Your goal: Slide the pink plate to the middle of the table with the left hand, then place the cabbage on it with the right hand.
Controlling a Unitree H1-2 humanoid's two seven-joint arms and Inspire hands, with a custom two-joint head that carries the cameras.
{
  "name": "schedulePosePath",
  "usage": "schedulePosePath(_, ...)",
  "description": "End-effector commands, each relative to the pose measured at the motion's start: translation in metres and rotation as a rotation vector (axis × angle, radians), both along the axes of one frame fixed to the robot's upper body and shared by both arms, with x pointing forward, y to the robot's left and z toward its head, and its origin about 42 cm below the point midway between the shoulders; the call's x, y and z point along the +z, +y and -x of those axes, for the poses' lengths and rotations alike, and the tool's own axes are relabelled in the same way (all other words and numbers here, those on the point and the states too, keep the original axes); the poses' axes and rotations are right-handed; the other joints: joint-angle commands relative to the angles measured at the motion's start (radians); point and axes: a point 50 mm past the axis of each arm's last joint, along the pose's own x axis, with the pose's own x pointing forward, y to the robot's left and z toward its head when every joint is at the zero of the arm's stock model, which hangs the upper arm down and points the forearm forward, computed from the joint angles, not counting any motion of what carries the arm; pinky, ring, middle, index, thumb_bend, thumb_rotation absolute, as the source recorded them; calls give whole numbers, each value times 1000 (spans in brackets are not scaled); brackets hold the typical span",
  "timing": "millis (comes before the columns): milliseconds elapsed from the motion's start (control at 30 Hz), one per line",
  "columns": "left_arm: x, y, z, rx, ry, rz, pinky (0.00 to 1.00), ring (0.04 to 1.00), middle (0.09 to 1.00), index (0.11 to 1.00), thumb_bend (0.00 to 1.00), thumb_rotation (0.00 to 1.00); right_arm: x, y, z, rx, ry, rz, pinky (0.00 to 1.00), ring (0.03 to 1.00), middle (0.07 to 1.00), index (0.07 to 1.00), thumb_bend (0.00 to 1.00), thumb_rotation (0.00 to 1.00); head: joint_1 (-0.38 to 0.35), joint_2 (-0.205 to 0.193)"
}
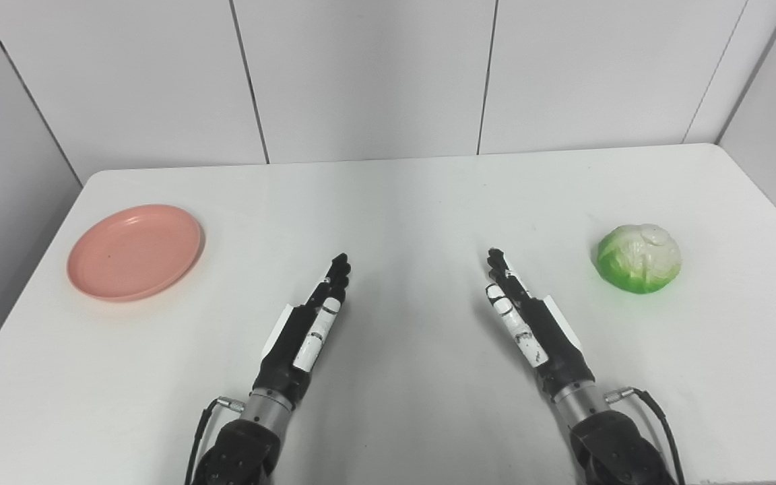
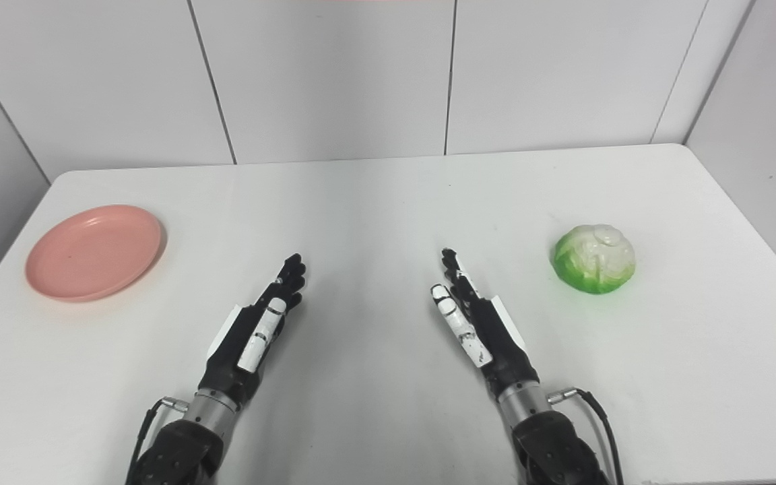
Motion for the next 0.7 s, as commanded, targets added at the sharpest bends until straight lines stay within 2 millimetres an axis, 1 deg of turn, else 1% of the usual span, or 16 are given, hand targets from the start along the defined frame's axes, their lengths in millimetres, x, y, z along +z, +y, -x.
schedulePosePath(0,-21,2,19,7,66,-39,1000,1000,1000,1000,466,1000,0,1,2,26,24,2,1000,1000,1000,1000,381,1000,0,-1)
schedulePosePath(67,-20,2,21,13,50,-62,1000,1000,1000,1000,490,1000,1,2,3,33,28,11,1000,1000,1000,1000,387,1000,0,-1)
schedulePosePath(200,-20,1,24,33,14,-87,1000,1000,1000,1000,502,1000,1,2,3,43,24,38,1000,1000,1000,1000,394,1000,4,2)
schedulePosePath(300,-19,-1,25,59,-3,-86,1000,1000,1000,1000,500,1000,1,1,3,44,15,45,1000,1000,1000,1000,402,1000,7,3)
schedulePosePath(500,-18,-3,23,62,-15,-71,1000,1000,1000,1000,471,1000,0,0,3,34,7,34,1000,1000,1000,1000,370,1000,9,5)
schedulePosePath(667,-18,-2,20,68,-11,-64,989,1000,1000,1000,474,1000,0,0,2,35,12,18,1000,1000,1000,1000,358,1000,10,5)
